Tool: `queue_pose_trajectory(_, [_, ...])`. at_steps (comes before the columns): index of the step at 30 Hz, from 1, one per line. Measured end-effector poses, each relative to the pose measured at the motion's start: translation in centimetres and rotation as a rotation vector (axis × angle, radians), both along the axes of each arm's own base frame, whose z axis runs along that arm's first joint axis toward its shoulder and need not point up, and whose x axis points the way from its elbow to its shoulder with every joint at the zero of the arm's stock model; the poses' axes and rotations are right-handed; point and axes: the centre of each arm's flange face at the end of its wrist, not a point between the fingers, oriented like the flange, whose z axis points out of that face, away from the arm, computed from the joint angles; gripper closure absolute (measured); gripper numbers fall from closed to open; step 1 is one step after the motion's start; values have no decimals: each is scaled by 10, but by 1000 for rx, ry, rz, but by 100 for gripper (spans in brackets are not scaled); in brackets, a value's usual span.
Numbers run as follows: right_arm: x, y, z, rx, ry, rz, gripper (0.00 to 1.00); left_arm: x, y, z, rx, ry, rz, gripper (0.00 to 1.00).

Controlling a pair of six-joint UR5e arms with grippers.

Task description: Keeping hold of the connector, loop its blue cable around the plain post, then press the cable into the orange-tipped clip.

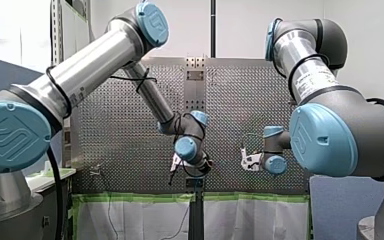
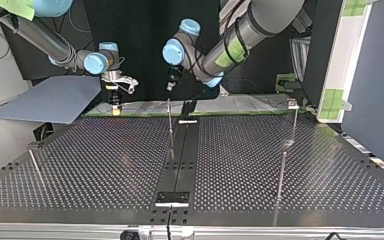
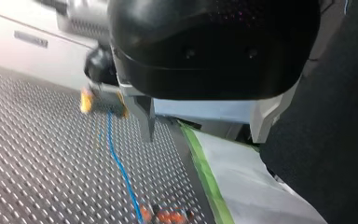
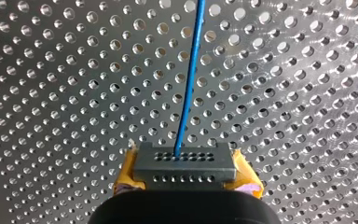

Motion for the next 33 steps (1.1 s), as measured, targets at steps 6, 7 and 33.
queue_pose_trajectory(6, [0, 0, 0, 0, 0, 0, 100, -28, -5, 19, -29, -24, 10, 0])
queue_pose_trajectory(7, [0, 0, 0, -1, 0, 0, 100, -31, -4, 23, -42, -29, 15, 0])
queue_pose_trajectory(33, [-3, 1, -2, 23, 7, -3, 100, -80, 50, 88, -171, -94, 110, 0])
